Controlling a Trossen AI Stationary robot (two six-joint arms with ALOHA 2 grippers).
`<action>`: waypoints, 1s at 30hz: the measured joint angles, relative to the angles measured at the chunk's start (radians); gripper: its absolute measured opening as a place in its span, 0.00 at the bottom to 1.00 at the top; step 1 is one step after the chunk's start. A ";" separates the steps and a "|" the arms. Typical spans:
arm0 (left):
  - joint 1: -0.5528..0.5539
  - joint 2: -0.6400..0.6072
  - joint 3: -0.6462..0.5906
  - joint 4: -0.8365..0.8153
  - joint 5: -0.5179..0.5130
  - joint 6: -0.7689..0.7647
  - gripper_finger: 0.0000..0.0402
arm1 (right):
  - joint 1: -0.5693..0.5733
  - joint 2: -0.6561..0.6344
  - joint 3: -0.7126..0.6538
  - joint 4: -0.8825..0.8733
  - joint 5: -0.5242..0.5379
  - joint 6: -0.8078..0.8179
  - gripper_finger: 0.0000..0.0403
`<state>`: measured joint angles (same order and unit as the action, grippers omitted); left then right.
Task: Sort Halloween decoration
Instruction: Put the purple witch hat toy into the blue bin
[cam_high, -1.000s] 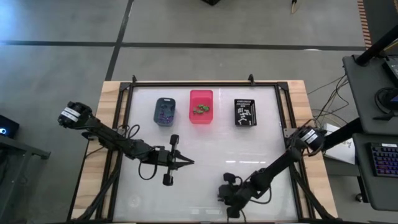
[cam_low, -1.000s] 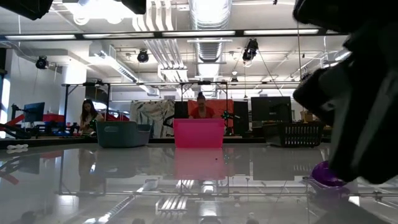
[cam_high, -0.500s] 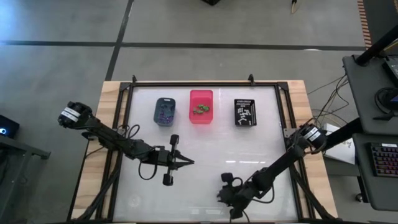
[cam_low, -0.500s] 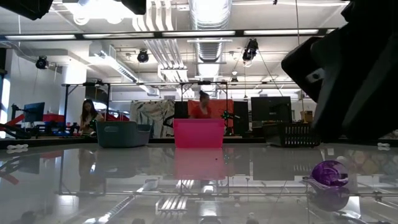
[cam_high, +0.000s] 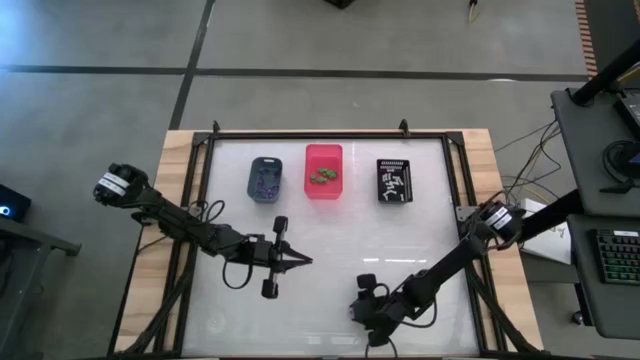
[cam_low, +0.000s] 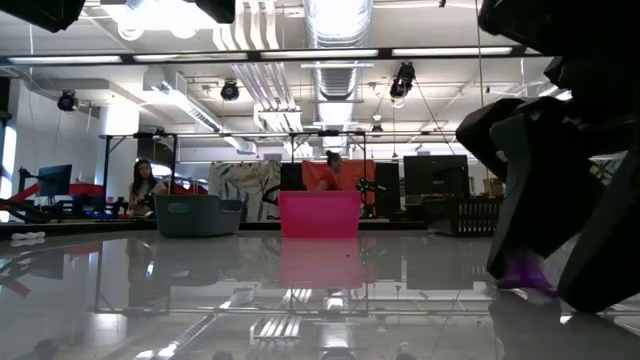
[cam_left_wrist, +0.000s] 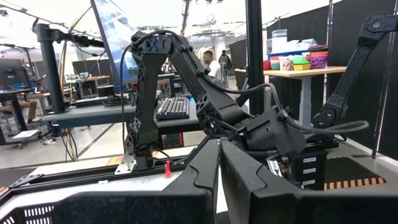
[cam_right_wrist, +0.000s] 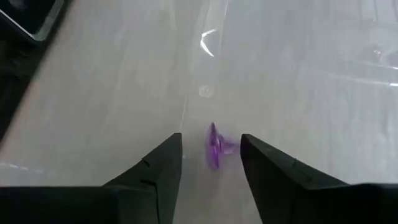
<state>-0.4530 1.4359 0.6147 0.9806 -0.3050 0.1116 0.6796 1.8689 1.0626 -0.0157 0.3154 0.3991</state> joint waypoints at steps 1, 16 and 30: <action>0.000 0.000 0.000 0.000 0.000 0.000 0.00 | 0.000 0.007 0.000 -0.002 0.000 0.000 0.39; 0.000 0.001 0.000 0.007 0.000 -0.001 0.00 | -0.026 0.017 0.000 0.004 -0.002 0.001 0.09; -0.019 -0.114 0.000 0.036 -0.001 0.024 0.00 | -0.076 -0.036 0.011 0.031 -0.001 -0.022 0.02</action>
<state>-0.4717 1.3220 0.6145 1.0165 -0.3060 0.1359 0.6041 1.8332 1.0739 0.0158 0.3149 0.3770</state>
